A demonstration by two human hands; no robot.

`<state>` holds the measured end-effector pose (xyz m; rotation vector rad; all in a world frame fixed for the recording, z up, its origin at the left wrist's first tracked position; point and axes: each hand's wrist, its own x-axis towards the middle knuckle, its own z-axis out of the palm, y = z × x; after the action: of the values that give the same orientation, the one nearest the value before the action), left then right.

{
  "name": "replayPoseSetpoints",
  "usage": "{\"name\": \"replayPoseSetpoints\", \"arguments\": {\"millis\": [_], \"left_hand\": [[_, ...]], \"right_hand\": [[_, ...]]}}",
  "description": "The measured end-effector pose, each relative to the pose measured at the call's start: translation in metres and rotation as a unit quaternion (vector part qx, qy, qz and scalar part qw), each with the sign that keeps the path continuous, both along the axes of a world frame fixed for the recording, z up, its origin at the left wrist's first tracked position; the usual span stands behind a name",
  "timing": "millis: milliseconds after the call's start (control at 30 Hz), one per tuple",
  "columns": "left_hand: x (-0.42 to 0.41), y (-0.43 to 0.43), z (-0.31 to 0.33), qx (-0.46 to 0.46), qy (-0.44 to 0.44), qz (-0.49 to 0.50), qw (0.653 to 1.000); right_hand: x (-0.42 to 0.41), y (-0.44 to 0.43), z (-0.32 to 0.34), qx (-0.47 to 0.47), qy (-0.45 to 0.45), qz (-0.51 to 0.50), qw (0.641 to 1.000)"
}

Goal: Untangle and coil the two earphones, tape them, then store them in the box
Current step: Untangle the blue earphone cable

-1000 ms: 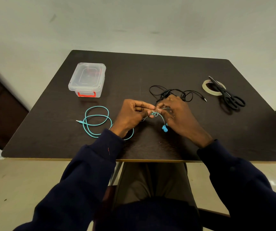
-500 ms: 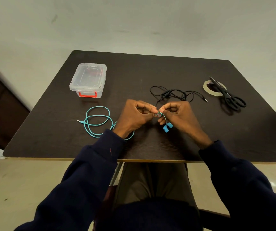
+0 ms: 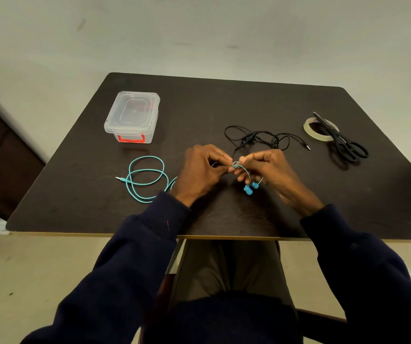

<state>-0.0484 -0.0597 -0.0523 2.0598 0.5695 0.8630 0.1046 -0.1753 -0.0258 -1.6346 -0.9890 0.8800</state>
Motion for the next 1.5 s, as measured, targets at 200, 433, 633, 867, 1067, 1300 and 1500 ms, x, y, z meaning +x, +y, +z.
{"name": "replayPoseSetpoints", "arguments": {"millis": [200, 433, 633, 867, 1067, 1300, 1500], "left_hand": [[-0.001, -0.003, 0.005, 0.033, -0.009, 0.004, 0.999], [-0.007, 0.002, 0.009, -0.163, -0.078, -0.045, 0.983], [-0.009, 0.003, 0.017, -0.440, -0.138, -0.105, 0.881], [-0.015, 0.004, 0.029, 0.018, -0.032, -0.101, 0.994], [-0.012, 0.005, 0.028, 0.248, 0.050, -0.055, 0.966], [-0.017, 0.002, 0.031, 0.323, 0.076, -0.023, 0.943], [-0.018, 0.005, 0.035, 0.248, 0.045, 0.015, 0.968]], "right_hand": [[0.001, 0.004, 0.003, 0.000, -0.175, 0.001, 0.985], [0.004, 0.000, 0.018, 0.005, -0.123, 0.045, 0.991], [0.006, -0.001, 0.025, -0.034, -0.055, 0.047, 0.997], [0.002, 0.000, 0.027, -0.046, -0.078, 0.032, 0.995], [-0.008, 0.002, 0.034, -0.046, -0.119, 0.045, 0.991], [-0.005, 0.001, 0.036, -0.053, -0.133, 0.032, 0.989], [-0.001, 0.001, 0.034, -0.074, -0.158, 0.064, 0.983]]}}
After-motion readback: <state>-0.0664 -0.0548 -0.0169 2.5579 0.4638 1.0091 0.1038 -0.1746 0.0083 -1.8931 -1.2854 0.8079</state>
